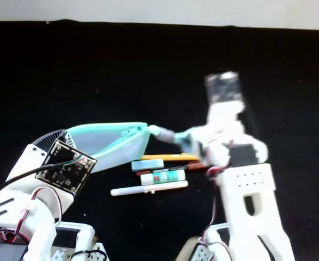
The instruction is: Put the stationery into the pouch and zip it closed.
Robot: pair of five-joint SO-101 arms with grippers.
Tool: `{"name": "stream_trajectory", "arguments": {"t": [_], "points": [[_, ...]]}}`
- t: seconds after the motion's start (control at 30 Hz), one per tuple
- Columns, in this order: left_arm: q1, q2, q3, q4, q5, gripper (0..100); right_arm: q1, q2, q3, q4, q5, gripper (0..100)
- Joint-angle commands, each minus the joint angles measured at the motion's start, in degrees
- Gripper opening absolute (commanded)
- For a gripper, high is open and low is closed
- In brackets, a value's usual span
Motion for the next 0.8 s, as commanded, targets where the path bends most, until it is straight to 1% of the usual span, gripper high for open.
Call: {"name": "stream_trajectory", "arguments": {"t": [0.0, 0.17, 0.23, 0.33, 0.47, 0.63, 0.7, 0.77], "points": [[-0.1, 0.8, 3.6, -0.1, -0.4, 1, -5.4, -0.1, 2.5, 0.9, 1.0, 30.1], [-0.1, 0.8, 3.6, -0.1, 0.2, 1, -5.4, -0.8, 2.5, 0.8, -3.3, 30.1], [-0.1, 0.9, 3.2, -0.2, 4.0, 1, -5.6, -0.8, 1.5, 0.7, -5.4, 30.1], [-0.1, 1.3, 3.3, -1.7, 8.7, 1, -5.4, -0.8, -1.9, 1.0, -6.2, 30.1], [-0.1, 1.4, 3.4, -3.6, 16.8, 1, -5.2, -0.8, -6.2, 1.1, -5.8, 30.1], [-0.1, 1.4, 3.3, -4.7, 26.5, 1, -5.1, -0.7, -6.5, 0.9, -5.6, 30.1], [-0.1, 1.4, 3.3, -4.7, 28.9, 1, -4.4, -0.3, -6.4, 1.0, -2.8, 30.0], [0.1, 1.4, 3.3, -4.7, 29.5, 1, -2.7, -0.6, -5.8, 1.0, -0.3, 30.0]]}}
